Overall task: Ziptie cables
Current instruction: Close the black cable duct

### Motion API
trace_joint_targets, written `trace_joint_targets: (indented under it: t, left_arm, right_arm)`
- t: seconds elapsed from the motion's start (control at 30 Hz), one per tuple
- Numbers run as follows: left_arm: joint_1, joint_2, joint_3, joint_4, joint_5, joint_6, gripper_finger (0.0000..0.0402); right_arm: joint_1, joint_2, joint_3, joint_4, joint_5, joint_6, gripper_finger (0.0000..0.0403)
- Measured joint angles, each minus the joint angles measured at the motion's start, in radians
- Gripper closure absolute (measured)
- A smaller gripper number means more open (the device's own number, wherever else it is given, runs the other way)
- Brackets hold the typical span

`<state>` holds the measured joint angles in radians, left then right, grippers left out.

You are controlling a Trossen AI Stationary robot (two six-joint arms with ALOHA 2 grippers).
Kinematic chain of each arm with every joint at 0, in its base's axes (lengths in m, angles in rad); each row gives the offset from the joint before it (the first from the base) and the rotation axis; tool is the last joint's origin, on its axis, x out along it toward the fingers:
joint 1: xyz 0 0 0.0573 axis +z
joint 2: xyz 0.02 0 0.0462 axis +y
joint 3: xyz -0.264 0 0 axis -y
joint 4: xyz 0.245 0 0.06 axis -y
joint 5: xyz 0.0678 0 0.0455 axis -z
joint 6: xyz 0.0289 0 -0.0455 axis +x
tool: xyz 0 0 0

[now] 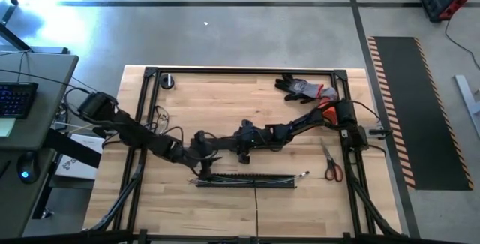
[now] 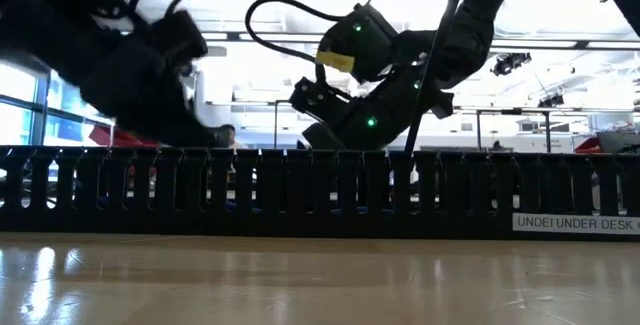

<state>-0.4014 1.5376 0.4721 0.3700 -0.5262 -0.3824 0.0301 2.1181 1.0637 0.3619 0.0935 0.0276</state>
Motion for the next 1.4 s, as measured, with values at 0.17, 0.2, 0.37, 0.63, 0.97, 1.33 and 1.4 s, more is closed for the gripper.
trace_joint_targets:
  t: [0.17,0.2,0.37,0.63,0.97,1.33,1.4]
  left_arm:
    - [-0.005,-0.056,0.023,0.002,-0.009,0.016,0.0246]
    - [-0.006,-0.064,0.028,0.002,-0.011,0.024,0.0246]
    - [-0.008,-0.103,0.034,-0.002,-0.012,0.055,0.0246]
    - [-0.007,-0.097,0.034,-0.031,-0.013,0.053,0.0246]
    - [-0.007,-0.098,0.034,-0.035,-0.01,0.051,0.0246]
    - [-0.008,-0.098,0.033,-0.045,-0.013,0.026,0.0246]
    - [-0.008,-0.098,0.033,-0.044,-0.013,0.026,0.0246]
  right_arm:
    - [-0.007,-0.017,-0.003,0.025,-0.038,-0.071,0.0144]
    - [-0.008,-0.019,-0.003,0.047,-0.049,-0.084,0.0143]
    - [-0.024,-0.027,-0.001,0.075,-0.139,-0.14,0.0136]
    - [-0.081,-0.011,-0.03,0.093,-0.195,-0.159,0.013]
    - [-0.062,0.078,-0.075,0.259,-0.243,-0.158,0.013]
    - [-0.102,-0.029,-0.084,0.228,-0.191,-0.167,0.013]
    - [-0.102,-0.048,-0.082,0.242,-0.205,-0.166,0.013]
